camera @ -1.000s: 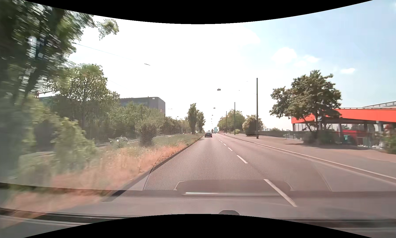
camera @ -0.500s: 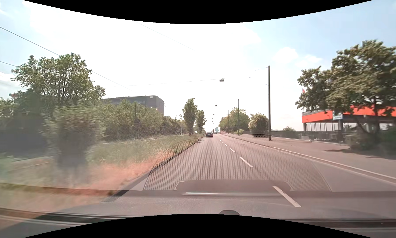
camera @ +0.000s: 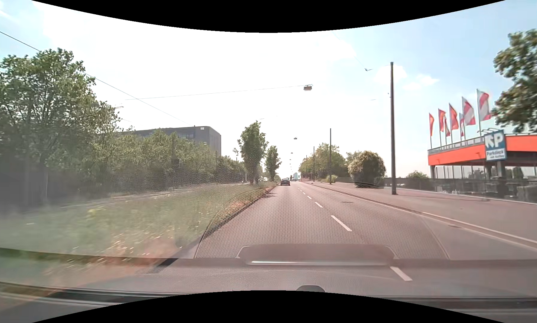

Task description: Follow the waypoints while adhering to traffic rules and regulations

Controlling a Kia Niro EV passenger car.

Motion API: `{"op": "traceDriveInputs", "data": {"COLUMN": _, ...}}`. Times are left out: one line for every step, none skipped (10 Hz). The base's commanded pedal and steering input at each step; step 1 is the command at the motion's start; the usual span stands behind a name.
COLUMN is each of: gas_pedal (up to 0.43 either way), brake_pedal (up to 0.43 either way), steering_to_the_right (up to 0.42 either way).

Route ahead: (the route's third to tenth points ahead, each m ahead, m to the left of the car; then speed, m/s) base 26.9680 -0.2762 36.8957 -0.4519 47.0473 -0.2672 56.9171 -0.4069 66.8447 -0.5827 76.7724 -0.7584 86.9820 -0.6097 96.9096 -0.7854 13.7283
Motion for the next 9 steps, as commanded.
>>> {"op": "traceDriveInputs", "data": {"gas_pedal": 0.130, "brake_pedal": 0.000, "steering_to_the_right": -0.003}}
{"op": "traceDriveInputs", "data": {"gas_pedal": 0.130, "brake_pedal": 0.000, "steering_to_the_right": -0.003}}
{"op": "traceDriveInputs", "data": {"gas_pedal": 0.130, "brake_pedal": 0.000, "steering_to_the_right": -0.001}}
{"op": "traceDriveInputs", "data": {"gas_pedal": 0.130, "brake_pedal": 0.000, "steering_to_the_right": -0.001}}
{"op": "traceDriveInputs", "data": {"gas_pedal": 0.130, "brake_pedal": 0.000, "steering_to_the_right": -0.001}}
{"op": "traceDriveInputs", "data": {"gas_pedal": 0.130, "brake_pedal": 0.000, "steering_to_the_right": -0.001}}
{"op": "traceDriveInputs", "data": {"gas_pedal": 0.130, "brake_pedal": 0.000, "steering_to_the_right": -0.001}}
{"op": "traceDriveInputs", "data": {"gas_pedal": 0.130, "brake_pedal": 0.000, "steering_to_the_right": -0.001}}
{"op": "traceDriveInputs", "data": {"gas_pedal": 0.130, "brake_pedal": 0.000, "steering_to_the_right": -0.001}}
